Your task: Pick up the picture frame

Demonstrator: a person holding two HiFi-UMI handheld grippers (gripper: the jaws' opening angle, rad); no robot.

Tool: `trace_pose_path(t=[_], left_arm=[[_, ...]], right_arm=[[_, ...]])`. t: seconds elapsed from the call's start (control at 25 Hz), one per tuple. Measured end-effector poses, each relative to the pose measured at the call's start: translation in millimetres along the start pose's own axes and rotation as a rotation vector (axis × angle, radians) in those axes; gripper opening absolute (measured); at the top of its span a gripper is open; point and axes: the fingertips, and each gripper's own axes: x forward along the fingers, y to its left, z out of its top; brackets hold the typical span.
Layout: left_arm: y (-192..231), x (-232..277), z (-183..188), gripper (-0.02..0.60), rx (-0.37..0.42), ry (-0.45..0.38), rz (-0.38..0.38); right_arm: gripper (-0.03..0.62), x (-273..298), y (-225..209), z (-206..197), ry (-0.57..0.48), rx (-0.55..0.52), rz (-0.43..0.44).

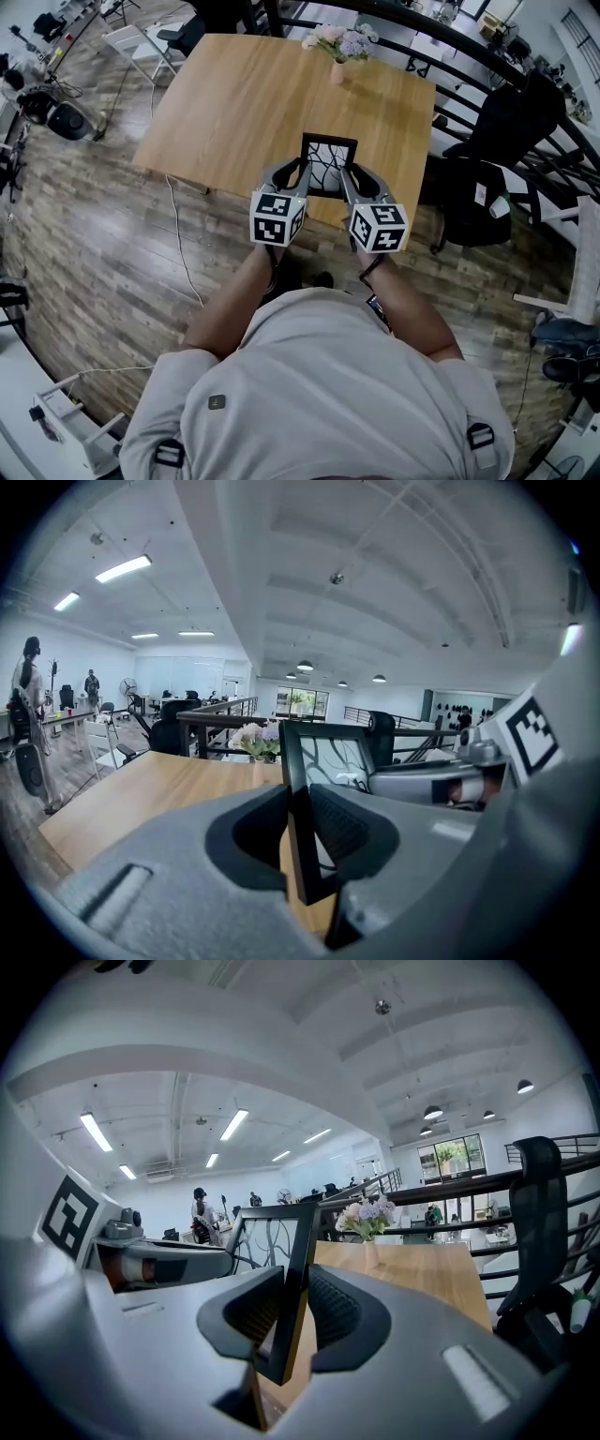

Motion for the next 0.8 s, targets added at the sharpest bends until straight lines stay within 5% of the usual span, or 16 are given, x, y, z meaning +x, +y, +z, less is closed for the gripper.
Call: trace_pose_path(t=[0.44,0.8], left_arm=[[-17.2,-42.1,-10.3,0.078,-0.001,-0.006,0.011],[3.5,-101.7,-23.2,0.080,0.010,-0.024,-0.016]], right_arm=[[0.091,-35.0,26.4,-9.1,-0.010,-0.008,0.018],[0.091,-46.9,87.9,-22.4,-0.021,-0.024,0.002]])
